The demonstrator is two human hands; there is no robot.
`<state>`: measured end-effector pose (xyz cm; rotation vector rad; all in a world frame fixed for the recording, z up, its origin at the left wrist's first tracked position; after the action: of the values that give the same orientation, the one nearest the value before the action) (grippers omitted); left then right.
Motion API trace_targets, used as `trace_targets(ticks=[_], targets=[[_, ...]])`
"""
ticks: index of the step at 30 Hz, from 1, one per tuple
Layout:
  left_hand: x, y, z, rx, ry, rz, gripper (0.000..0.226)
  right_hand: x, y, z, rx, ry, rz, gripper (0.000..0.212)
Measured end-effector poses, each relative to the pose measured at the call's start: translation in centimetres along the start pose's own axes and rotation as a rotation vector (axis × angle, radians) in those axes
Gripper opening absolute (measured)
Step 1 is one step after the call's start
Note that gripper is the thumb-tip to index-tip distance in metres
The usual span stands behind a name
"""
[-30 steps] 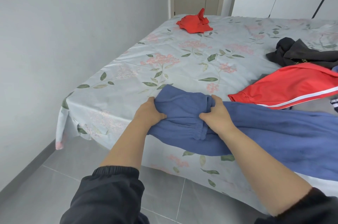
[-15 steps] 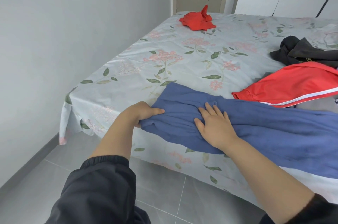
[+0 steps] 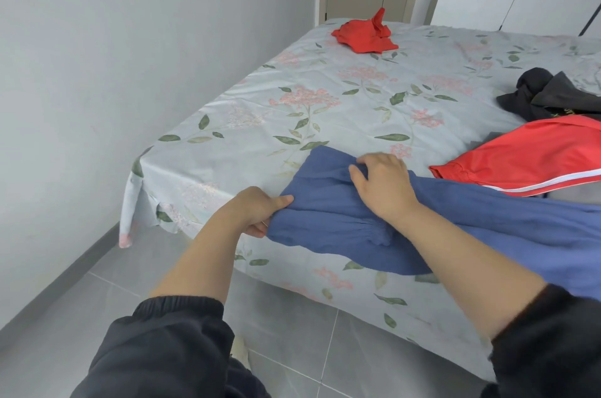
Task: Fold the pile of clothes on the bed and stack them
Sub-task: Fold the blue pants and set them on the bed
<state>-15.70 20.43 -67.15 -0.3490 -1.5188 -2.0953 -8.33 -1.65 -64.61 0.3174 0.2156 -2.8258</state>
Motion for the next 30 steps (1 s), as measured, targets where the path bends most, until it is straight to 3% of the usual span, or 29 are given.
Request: trace_targets(ticks=[4,8,11,15,17,20,27,30], targets=[[-0.9,0.2,-0.5,-0.022,-0.007,-0.106,0.039,-5.7,-2.8,-1.7,-0.127,-0.182,0.049,0.045],[-1.0,0.2,-1.2,-0.096,-0.081,-0.171,0.026,-9.3,-4.1,-4.4,-0.275,-0.29,-0.127,0.031],[-0.7,0.2,-0.9,-0.142,-0.119,-0.209,0.022,-10.7,-4.1,-5.3,-0.29,-0.226,-0.24,0.046],[-0.4,-0.2,-0.7,-0.11,-0.234,-0.118,0.016,-11.7,-3.4,-5.3,-0.391,-0.054,-0.369,0.047],[-0.3,-0.4,-0.5,-0.082,-0.275,-0.077,0.012,-11.7,-3.7,-5.4,-0.352,-0.058,-0.331,0.044],[-0.1,-0.6,-0.2,-0.08,-0.298,-0.036,0.025,-10.5,-4.9,-5.1,-0.167,-0.165,-0.187,0.034],[0.1,0.2,-0.1,0.195,-0.104,-0.064,0.036,-3.0,-2.6,-0.3,0.064,-0.02,-0.029,0.055],[0.2,0.6,-0.8,0.288,-0.06,-0.07,0.033,1.5,-0.3,-0.5,0.238,-0.113,-0.06,0.062]])
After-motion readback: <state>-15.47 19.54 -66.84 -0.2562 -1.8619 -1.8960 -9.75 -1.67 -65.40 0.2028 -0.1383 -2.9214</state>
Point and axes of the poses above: each hand's wrist, its own x-axis away from the middle knuckle, its own z-axis out of the back of the hand, y = z × x, the point moved 3 cm from there along -x, towards the middle knuckle, and after that the axes turned 15 degrees about x, right-handed, at the moved point
